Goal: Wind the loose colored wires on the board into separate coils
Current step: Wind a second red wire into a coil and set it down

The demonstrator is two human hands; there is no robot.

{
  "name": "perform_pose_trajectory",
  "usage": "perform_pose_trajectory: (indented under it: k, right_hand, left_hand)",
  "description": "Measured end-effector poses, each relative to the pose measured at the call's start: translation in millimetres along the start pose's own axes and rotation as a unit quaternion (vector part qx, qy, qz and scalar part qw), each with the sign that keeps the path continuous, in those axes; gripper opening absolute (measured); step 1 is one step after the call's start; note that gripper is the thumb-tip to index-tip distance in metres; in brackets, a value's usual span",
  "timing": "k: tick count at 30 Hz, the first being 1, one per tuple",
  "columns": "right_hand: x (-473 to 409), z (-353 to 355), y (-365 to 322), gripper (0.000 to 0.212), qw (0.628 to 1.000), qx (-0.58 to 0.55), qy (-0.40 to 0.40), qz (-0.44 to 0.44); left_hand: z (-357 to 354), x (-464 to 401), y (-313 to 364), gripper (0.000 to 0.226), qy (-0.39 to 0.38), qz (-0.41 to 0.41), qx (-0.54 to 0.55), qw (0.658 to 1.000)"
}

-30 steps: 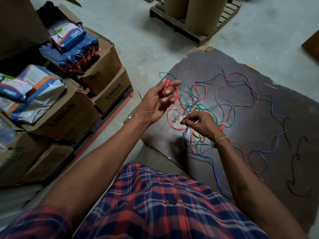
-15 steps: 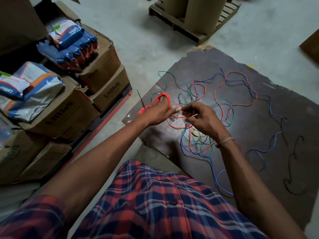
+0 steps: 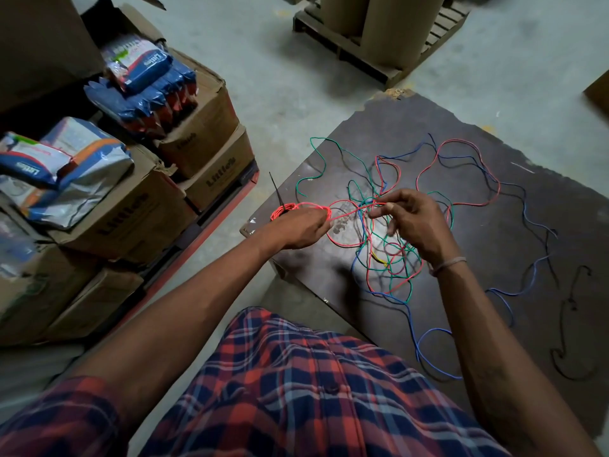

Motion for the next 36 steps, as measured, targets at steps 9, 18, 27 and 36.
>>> perform_pose_trajectory:
  k: [9, 18, 27, 36]
  right_hand:
    - [-10, 12, -5, 0.029, 0.992, 0.095, 0.063, 0.052]
    - [26, -107, -6, 0.037, 0.965, 0.102, -0.242, -0.017]
    - [32, -69, -61, 0.012, 0.914, 0.342, -0.210, 0.064]
    - [0, -4, -83, 0.009, 0.936, 0.317, -0.051, 0.143]
  left_hand:
    - [6, 30, 52, 0.043, -0.133, -0.160, 0.597, 0.775]
    - [38, 22, 18, 0.035, 0.079, -0.177, 0.800, 0.568]
    - [14, 25, 7, 0.065, 0.054, 0.007, 0.418, 0.907]
    - [-21, 46, 38, 0.088, -0.110, -0.070, 0.452, 0.882]
Point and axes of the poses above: each hand's wrist, its own x-axis away from the middle knuckle, its own z-axis out of the back of the hand, y = z × x, the point moved 9 cm from there along -x, towards the middle knuckle, and after that the axes turned 11 degrees about -y, right-handed, at the moved point
